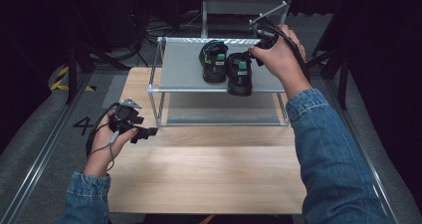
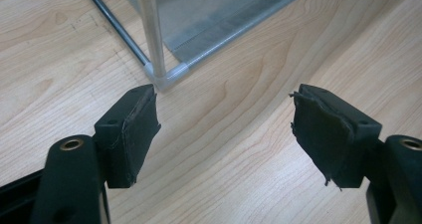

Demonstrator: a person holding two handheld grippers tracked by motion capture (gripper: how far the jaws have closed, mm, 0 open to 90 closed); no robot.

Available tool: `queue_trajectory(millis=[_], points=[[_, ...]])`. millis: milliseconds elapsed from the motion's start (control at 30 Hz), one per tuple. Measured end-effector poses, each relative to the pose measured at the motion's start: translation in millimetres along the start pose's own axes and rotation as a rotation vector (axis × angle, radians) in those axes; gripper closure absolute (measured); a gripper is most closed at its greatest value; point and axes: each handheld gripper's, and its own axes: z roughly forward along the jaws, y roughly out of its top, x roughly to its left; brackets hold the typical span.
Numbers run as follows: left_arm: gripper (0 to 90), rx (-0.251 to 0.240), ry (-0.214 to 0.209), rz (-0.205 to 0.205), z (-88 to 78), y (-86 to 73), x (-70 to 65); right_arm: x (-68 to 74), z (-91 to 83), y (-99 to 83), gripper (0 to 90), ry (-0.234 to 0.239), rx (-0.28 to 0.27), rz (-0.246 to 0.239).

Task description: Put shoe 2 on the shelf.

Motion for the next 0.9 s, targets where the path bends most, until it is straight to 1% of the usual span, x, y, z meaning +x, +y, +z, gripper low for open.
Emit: queue_trajectory(millis=[67,100,133,167,233,267,333,367,400,433,467,533,567,667,767,800,900], points=[[26.2,0.001,-0.003,0.004,0.7,1.0,-0.3,0.9,-3.3,-0.6,54.1,0.003,-0.009,-0.003],[26.2,0.003,-0.009,0.009,3.5,2.5,-1.3,4.5,-15.2,-2.6,54.1,0.001,-0.037,-0.016],[26.2,0.003,-0.009,0.009,3.5,2.5,-1.3,5.6,-18.9,-3.4,54.1,0.004,-0.047,-0.021],[26.2,0.013,-0.014,0.012,4.6,3.2,-1.5,5.6,-18.9,-3.4,54.1,0.004,-0.047,-0.021],[26.1,0.02,-0.015,0.015,7.2,4.8,-1.8,8.8,-30.4,-6.2,54.1,0.003,-0.077,-0.035],[26.1,0.02,-0.015,0.022,7.7,5.6,-1.7,11.0,-36.7,-8.4,54.1,0.009,-0.09,-0.038],[26.1,0.019,-0.02,0.018,8.4,7.0,-2.4,14.4,-45.8,-13.1,54.5,0.02,-0.103,-0.04],[26.1,0.017,-0.02,0.024,8.8,7.7,-2.4,16.4,-50.4,-17.0,54.7,0.028,-0.112,-0.04],[26.0,0.021,-0.019,0.029,9.0,8.5,-2.4,17.7,-53.6,-20.4,55.0,0.038,-0.115,-0.036],[26.0,0.022,-0.022,0.026,9.4,8.7,-2.8,19.3,-57.0,-25.2,56.3,0.056,-0.119,-0.029],[26.0,0.021,-0.02,0.033,10.3,9.1,-2.8,20.3,-58.6,-28.3,58.2,0.062,-0.118,-0.029],[25.9,0.027,-0.022,0.031,11.5,9.7,-3.7,23.7,-61.9,-37.2,61.2,0.072,-0.106,-0.04],[25.9,0.029,-0.021,0.036,11.8,10.0,-3.6,26.2,-63.2,-43.2,63.3,0.084,-0.103,-0.045],[25.8,0.028,-0.022,0.031,12.7,9.9,-4.3,31.5,-63.7,-56.3,67.5,0.113,-0.101,-0.053],[25.7,0.033,-0.023,0.031,13.2,9.9,-4.5,37.2,-60.9,-70.2,71.6,0.155,-0.097,-0.051],[25.7,0.033,-0.02,0.031,13.4,9.9,-4.5,37.2,-60.9,-70.2,71.6,0.155,-0.097,-0.051],[25.7,0.036,-0.02,0.032,13.2,9.6,-4.3,42.4,-54.3,-81.6,74.2,0.181,-0.086,-0.063]])
